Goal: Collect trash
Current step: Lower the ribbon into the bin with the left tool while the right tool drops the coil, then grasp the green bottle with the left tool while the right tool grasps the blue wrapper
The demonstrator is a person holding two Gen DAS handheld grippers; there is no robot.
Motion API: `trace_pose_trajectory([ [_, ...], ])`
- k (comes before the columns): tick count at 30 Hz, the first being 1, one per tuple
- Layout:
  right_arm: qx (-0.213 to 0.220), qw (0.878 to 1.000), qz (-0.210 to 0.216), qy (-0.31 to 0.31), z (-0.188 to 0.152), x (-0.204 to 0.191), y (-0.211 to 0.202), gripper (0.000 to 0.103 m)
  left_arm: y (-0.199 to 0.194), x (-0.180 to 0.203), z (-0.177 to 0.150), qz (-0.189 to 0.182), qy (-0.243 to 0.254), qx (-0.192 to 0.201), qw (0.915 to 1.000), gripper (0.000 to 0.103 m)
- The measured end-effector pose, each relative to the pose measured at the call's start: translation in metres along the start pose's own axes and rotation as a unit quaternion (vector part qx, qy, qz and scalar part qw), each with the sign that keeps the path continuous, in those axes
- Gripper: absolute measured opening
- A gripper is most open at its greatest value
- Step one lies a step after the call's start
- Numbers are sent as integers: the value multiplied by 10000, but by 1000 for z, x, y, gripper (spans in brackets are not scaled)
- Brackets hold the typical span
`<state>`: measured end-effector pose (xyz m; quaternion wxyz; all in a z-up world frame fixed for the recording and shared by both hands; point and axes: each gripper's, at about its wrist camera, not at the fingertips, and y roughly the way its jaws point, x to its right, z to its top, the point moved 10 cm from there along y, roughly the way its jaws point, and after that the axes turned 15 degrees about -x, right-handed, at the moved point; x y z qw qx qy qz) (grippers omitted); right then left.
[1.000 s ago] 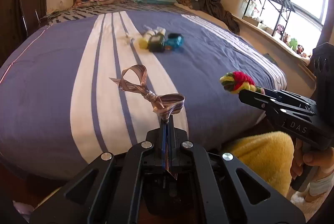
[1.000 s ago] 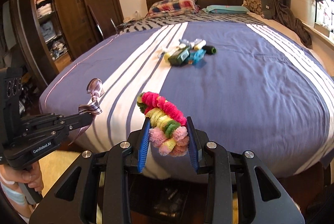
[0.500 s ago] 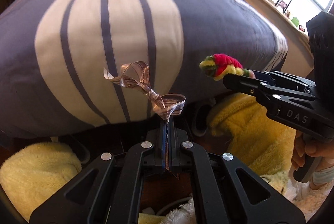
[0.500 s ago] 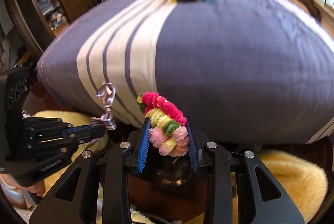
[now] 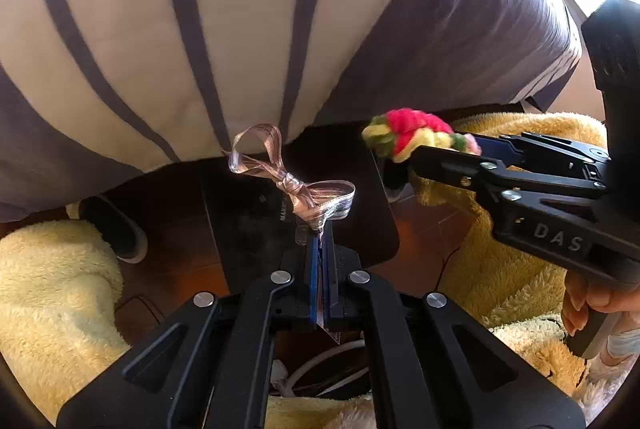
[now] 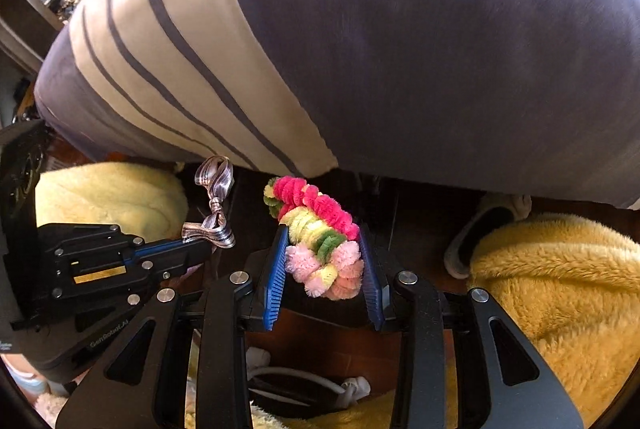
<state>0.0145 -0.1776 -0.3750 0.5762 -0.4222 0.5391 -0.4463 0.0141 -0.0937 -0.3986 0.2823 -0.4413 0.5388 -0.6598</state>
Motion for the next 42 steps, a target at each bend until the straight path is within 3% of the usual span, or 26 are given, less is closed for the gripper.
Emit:
trace_pose_trajectory([
  [7,-76,10000,-3,51,12,2,5,36,8,-1,4,-22,-53,-91,9999,2],
  [10,-63,10000,55,41,18,-2,3,42,9,-2,6,-24,-127,-125,9998,2],
  [13,20,9999,86,60,19,-2,-4,53,5,-5,6,110,-160,-114,9997,19],
  [15,109,9999,70,75,21,-1,-11,54,2,-7,6,200,-165,-69,9996,41],
  [18,230,9996,53,119,24,-2,-21,63,-13,-7,6,403,-117,77,9991,60],
  [21,420,9990,-16,134,27,-1,-38,79,-32,-7,9,571,-111,254,9980,75],
  [23,620,9980,-56,141,29,1,-54,95,-50,-6,12,649,-105,440,9969,82],
  [27,1096,9937,-75,195,35,7,-94,97,-90,-1,18,790,-67,870,9930,93],
  [35,1909,9811,-260,162,58,20,-170,99,-156,-10,39,1031,-103,1618,9814,95],
  [42,2145,9751,-566,34,93,28,-191,99,-187,-30,75,1351,-193,1909,9721,95],
])
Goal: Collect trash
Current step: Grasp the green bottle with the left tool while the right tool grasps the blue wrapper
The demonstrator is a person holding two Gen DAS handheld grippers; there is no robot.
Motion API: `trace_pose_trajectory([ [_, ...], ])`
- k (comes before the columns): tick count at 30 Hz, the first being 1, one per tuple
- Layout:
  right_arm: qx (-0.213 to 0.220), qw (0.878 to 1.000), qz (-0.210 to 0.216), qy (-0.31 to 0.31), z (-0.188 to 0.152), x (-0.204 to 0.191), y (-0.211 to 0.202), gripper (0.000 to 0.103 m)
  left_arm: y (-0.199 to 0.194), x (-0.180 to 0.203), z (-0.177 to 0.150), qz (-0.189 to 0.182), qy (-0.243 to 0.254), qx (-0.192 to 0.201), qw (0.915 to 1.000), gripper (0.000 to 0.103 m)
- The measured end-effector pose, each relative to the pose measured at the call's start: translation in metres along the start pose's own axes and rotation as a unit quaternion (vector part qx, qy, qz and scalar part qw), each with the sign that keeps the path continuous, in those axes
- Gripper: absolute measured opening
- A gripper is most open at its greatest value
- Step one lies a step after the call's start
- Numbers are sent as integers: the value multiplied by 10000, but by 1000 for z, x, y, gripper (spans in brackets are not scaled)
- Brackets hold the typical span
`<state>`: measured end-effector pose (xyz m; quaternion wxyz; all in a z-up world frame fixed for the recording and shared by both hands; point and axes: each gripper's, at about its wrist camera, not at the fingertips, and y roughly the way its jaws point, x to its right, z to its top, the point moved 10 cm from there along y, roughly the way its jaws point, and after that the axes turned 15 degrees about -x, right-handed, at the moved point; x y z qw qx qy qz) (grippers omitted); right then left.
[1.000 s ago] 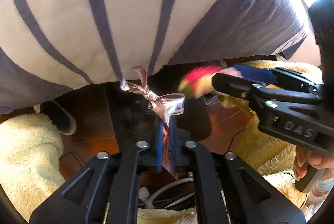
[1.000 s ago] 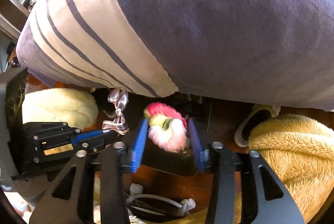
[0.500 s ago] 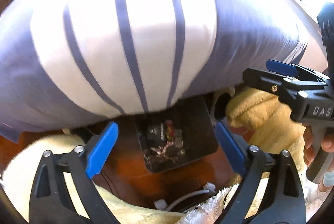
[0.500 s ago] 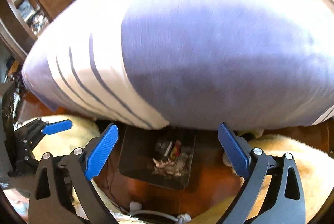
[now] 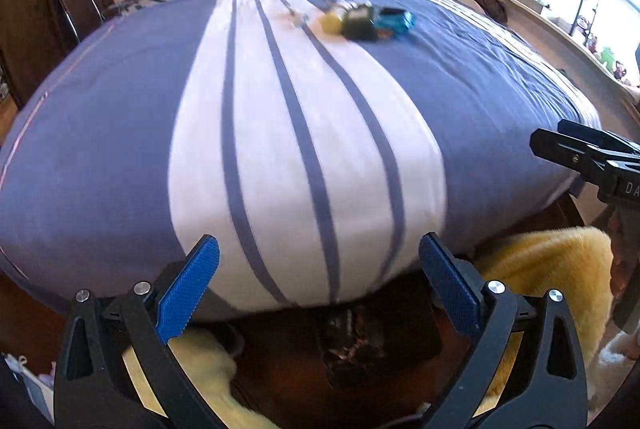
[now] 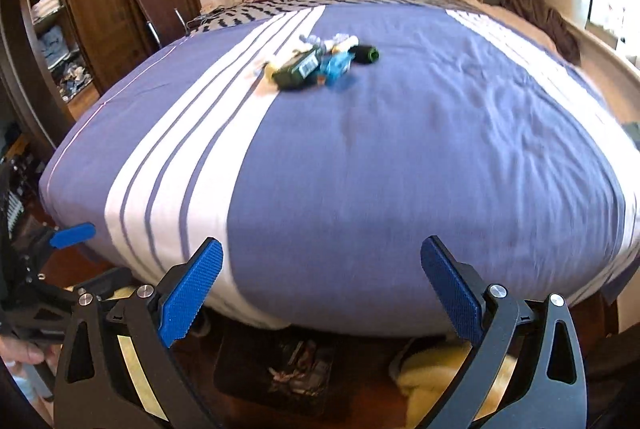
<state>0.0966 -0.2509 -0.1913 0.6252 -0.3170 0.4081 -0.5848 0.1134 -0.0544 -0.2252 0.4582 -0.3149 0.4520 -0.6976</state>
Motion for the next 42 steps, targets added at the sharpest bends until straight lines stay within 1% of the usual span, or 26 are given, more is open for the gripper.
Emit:
trace_pose_trajectory([
  [4,90,9998,-147,-83,32,5,9,99,7,-4,32,127,13,92,9999,95],
  [8,98,9999,-113,25,70,15,28,99,19,-3,69,152,61,113,9998,95],
  [13,116,9997,-93,200,114,25,52,99,34,-2,113,275,104,184,9994,95],
  [15,113,9996,-78,256,131,29,65,94,39,0,127,279,106,213,9993,95],
  [16,89,9995,-54,295,137,30,70,88,40,2,131,294,111,225,9993,95],
  [17,48,9993,96,363,146,30,77,83,43,3,137,302,129,240,9992,95],
  [18,38,9990,210,396,151,29,81,82,45,5,144,296,156,250,9991,95],
  [20,34,9984,307,472,164,29,88,74,51,8,154,275,199,246,9991,95],
  [22,22,9980,361,521,170,29,93,66,57,12,162,244,235,225,9992,95],
  [25,-96,9966,479,657,179,31,105,61,64,19,173,115,258,208,9994,95],
  [26,-158,9960,542,692,181,31,110,57,66,21,177,62,249,206,9995,95],
  [27,-231,9945,700,744,183,30,115,55,67,23,181,15,249,209,9995,95],
  [30,-297,9936,799,747,187,28,123,39,74,28,192,8,280,199,9994,95],
  [31,-315,9936,826,709,189,27,124,37,77,30,195,-17,281,181,9994,95],
  [34,-225,9956,715,554,194,26,119,28,85,34,203,-123,280,102,9995,95],
  [37,-26,9982,414,425,196,33,104,27,90,36,210,-188,251,59,9995,95],
  [40,218,9992,14,336,198,48,85,27,97,37,219,-286,177,10,9994,94],
  [42,306,9989,-94,338,201,56,76,27,102,40,225,-342,146,-33,9993,94],
])
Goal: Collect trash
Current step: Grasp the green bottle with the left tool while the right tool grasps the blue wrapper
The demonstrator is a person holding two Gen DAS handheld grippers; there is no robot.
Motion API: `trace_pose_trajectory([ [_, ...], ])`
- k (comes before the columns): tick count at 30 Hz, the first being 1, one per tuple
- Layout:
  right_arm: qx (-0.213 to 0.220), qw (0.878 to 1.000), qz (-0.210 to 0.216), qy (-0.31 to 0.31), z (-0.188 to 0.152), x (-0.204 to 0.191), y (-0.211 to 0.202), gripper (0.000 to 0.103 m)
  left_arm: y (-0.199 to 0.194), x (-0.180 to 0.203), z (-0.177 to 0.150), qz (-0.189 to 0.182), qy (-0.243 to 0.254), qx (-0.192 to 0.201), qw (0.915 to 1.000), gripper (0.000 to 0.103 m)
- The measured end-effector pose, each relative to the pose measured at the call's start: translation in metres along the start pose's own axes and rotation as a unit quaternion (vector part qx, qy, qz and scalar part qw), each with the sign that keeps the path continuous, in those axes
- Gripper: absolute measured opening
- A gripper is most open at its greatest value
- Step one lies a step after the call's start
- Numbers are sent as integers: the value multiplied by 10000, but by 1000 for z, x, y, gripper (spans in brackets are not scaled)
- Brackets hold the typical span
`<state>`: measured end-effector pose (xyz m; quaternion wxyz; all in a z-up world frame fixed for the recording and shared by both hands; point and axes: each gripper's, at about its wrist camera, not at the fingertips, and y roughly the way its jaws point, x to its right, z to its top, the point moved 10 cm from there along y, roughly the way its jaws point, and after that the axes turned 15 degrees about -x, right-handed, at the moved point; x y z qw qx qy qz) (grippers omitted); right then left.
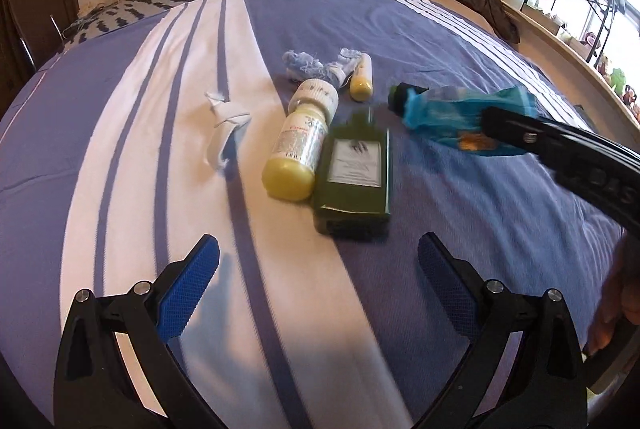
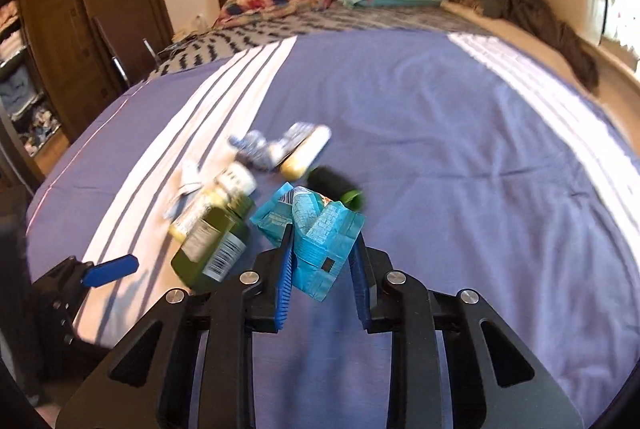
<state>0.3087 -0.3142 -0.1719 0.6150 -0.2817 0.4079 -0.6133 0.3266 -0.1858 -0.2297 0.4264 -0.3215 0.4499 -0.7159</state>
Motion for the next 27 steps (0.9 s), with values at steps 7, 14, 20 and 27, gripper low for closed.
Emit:
trace_pose_trajectory([
  [7,189,9997,-92,94,5,23,-21,26,18,11,19,38,90,-130,9999,67],
  [14,210,9997,-55,85,-3,24,-31,26,12,14,22,8,139,-133,9998,43],
  [20,289,9995,-116,-103,-17,12,-49,26,-19,8,-9,90,169,38,9998,42],
  [27,308,9990,-77,-315,-48,-8,-70,26,-71,2,-50,191,185,377,9989,42],
])
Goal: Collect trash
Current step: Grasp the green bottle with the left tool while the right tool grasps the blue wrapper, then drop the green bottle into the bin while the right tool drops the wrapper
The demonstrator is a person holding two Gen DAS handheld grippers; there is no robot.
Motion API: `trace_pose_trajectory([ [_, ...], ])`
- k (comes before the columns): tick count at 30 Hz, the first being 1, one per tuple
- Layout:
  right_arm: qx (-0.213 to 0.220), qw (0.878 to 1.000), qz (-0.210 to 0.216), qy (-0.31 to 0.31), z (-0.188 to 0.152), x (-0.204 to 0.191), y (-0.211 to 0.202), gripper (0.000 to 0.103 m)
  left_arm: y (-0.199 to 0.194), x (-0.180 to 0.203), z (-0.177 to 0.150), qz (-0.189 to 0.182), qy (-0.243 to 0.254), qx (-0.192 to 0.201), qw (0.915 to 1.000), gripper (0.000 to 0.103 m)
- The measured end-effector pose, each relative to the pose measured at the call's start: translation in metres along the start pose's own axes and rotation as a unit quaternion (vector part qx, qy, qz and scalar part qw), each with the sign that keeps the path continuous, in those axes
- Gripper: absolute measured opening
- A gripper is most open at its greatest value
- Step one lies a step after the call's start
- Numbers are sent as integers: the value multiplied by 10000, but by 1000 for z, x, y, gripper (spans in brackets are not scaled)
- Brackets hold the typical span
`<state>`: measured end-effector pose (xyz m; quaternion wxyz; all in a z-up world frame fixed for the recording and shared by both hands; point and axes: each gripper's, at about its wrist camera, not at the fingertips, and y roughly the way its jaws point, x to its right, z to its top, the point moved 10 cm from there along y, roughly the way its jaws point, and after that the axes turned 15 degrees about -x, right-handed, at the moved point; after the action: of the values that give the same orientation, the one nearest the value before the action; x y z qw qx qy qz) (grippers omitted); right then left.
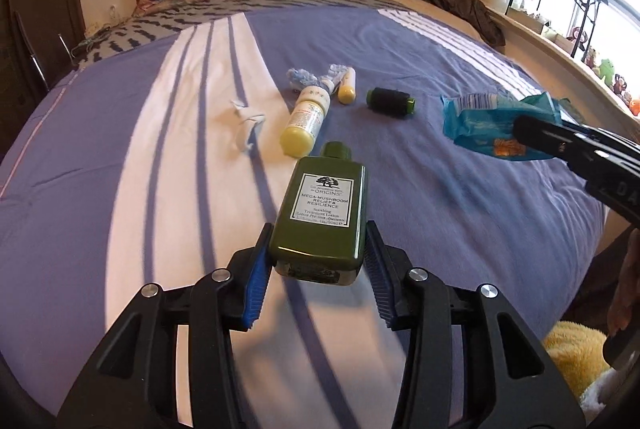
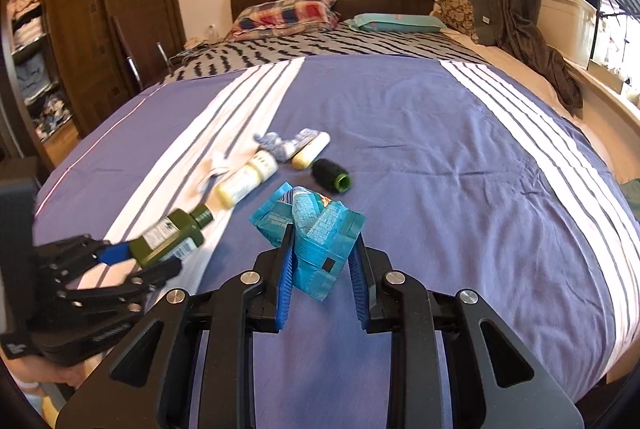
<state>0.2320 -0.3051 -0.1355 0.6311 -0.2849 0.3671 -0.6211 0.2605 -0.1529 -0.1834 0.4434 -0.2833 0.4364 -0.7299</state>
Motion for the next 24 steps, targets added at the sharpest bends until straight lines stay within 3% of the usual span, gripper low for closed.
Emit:
trace_pose_trajectory([
  [4,100,9999,51,-91,-17,-11,-21,26,-34,-4,-22,162,37,251,9995,42],
  [14,323,9982,342,-368,-75,-42,-75,26,-94,-4,-90,90,1,539,9985,42],
  [24,167,9979,373,-497,-146,-51,-91,26,-110,5,-170,-111,7,446,9989,42],
])
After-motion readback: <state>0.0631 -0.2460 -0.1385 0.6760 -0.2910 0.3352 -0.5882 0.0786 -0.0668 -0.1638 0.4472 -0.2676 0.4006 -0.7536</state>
